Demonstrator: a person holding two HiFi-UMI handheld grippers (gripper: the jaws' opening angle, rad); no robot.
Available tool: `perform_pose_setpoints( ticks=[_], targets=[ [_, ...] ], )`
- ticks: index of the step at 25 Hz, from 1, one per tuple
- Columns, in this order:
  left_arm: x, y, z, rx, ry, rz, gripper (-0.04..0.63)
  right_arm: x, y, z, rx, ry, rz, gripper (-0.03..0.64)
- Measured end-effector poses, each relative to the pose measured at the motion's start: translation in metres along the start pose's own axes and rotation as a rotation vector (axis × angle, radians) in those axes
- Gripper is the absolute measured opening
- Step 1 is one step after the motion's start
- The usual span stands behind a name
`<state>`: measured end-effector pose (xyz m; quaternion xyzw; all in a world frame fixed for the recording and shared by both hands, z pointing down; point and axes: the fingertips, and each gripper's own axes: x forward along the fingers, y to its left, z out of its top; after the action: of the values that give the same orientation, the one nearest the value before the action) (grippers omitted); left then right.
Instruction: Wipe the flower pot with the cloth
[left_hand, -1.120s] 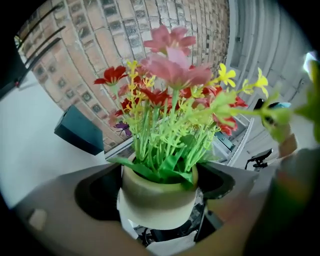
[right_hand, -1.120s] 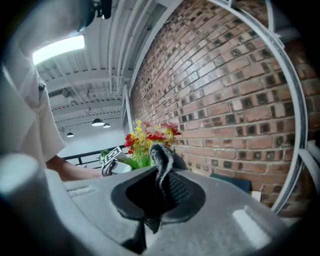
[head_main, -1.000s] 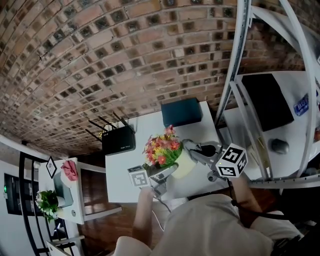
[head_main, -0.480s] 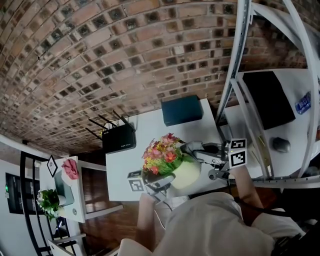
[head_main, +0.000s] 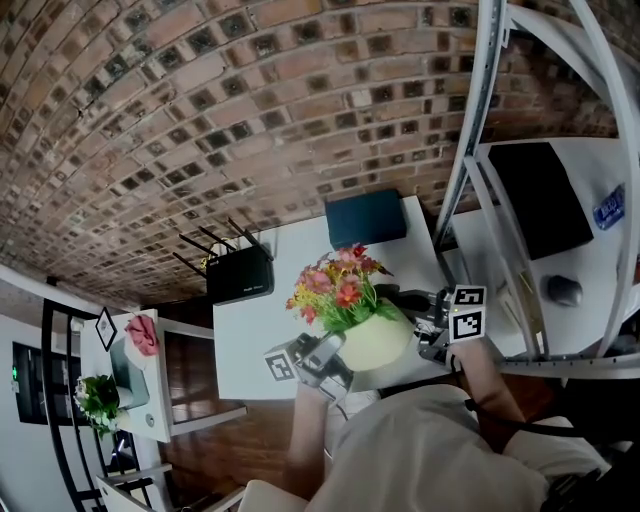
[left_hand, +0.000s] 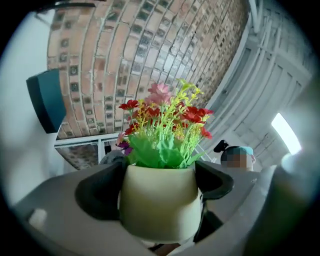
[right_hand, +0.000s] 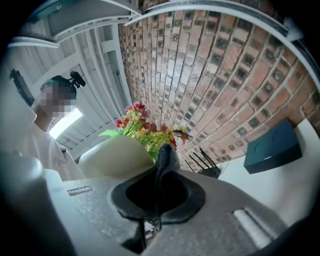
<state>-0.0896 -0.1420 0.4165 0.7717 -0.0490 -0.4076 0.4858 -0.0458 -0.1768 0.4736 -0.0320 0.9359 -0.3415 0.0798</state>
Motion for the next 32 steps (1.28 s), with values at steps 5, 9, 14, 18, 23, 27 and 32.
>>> perform_pose_setpoints(
  ticks=[5,9,14,18,23,27,32],
  targets=[
    [0.011,-0.006,0.013,-0.061,-0.118,-0.060,0.485,-0.001,0.006,0.005,-0.093,-0.044,-0.038,0.002],
    [0.021,-0.010,0.019,-0.052,-0.148,-0.064,0.485,-0.002,0.008,0.006,-0.120,-0.054,-0.048,0.002],
    [0.021,-0.007,0.033,-0.064,-0.238,-0.057,0.485,-0.001,0.007,-0.002,-0.137,-0.030,-0.073,0.002],
    [0.021,-0.006,0.045,-0.054,-0.299,-0.034,0.485,0.008,0.015,-0.013,-0.165,0.018,-0.056,0.002],
    [0.018,-0.005,0.055,-0.019,-0.344,-0.002,0.485,0.017,0.020,-0.017,-0.194,0.033,-0.082,0.002],
    [0.023,-0.009,0.058,0.030,-0.331,0.014,0.486,0.017,0.021,-0.009,-0.240,0.018,-0.132,0.002],
    [0.018,0.001,0.066,0.124,-0.356,0.115,0.486,0.024,0.040,-0.015,-0.342,0.062,-0.101,0.002]
  ],
)
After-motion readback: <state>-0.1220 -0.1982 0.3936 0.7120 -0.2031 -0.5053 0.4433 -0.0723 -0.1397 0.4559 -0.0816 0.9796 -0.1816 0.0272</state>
